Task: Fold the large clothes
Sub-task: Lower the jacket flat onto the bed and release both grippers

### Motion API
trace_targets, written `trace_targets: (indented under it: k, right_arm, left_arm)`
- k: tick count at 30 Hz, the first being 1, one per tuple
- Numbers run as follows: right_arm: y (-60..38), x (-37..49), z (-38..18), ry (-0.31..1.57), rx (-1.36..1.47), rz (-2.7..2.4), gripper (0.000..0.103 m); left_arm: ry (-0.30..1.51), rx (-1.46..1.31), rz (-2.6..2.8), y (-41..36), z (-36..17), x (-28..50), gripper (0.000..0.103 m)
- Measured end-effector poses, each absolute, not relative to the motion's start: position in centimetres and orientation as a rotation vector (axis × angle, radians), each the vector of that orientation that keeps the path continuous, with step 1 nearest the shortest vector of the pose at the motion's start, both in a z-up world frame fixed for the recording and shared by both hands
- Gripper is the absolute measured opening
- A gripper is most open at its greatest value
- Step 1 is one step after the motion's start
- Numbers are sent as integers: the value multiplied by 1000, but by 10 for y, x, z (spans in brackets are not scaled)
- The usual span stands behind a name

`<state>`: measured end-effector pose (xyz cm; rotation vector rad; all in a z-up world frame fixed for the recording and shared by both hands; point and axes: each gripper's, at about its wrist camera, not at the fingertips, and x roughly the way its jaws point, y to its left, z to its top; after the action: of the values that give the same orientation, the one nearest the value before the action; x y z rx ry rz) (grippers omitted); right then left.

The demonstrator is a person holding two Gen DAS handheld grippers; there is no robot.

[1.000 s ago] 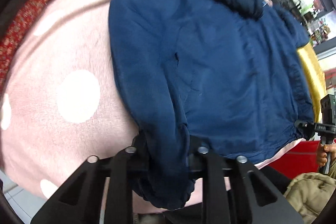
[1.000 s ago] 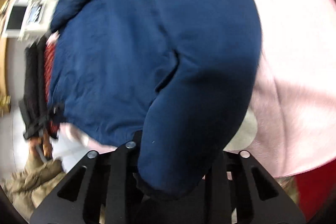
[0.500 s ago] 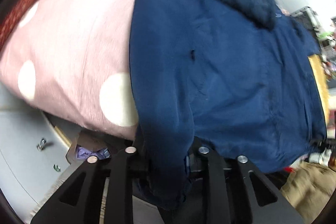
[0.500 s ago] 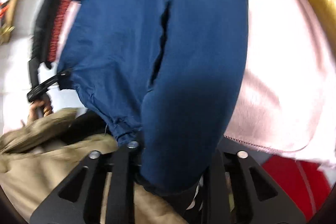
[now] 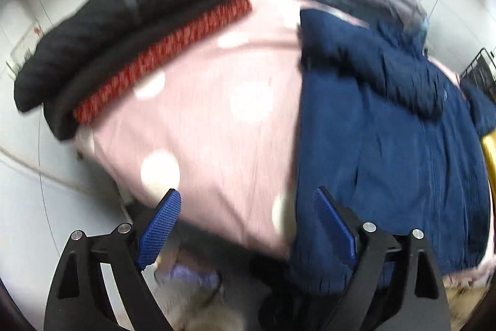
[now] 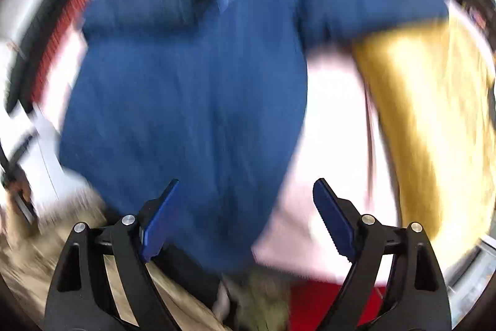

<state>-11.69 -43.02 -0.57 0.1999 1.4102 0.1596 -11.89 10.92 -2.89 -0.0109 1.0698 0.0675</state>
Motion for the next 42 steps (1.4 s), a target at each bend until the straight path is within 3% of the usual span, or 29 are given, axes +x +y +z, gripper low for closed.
trace_targets:
  k: [3,10,15,17,22,25,31,36,42]
  right_arm:
    - [-412,-108,-10,1286,208,209,90]
    - [-337,-143,-97,1290,119,176,90]
    - [-334,-178,-151,1297,95,134,91]
    - [-328,-192,-162,1260,23,138,97]
    - [-312,-203,-167,1171,-117,118,98]
    - [-322,-198,-155,1204,-58,148,98]
    - [-380,-190,-115,1137,161,113,98]
    - [-403,-186,-112,1137,315,90,98]
    - [-405,-199,-107,1112,280,82,98]
  left_arm:
    - [992,25,-5,80,-34,-96,85]
    - [989,132,-122,-18,-81,-98,85]
    - [1102,107,-107,-15,-138,-129,88]
    - [1133,88,-130,-7,-164,-136,89]
    - [1131,149,-113,-14,-159,-133,92]
    - [1140,186,-76,-21,-134,-131,92]
    - [957,238,-151,-52,-67,-123,97]
    - [930,400,-229,-118,-71,-87,97]
    - [853,552,-384,-210,-82,-56,97]
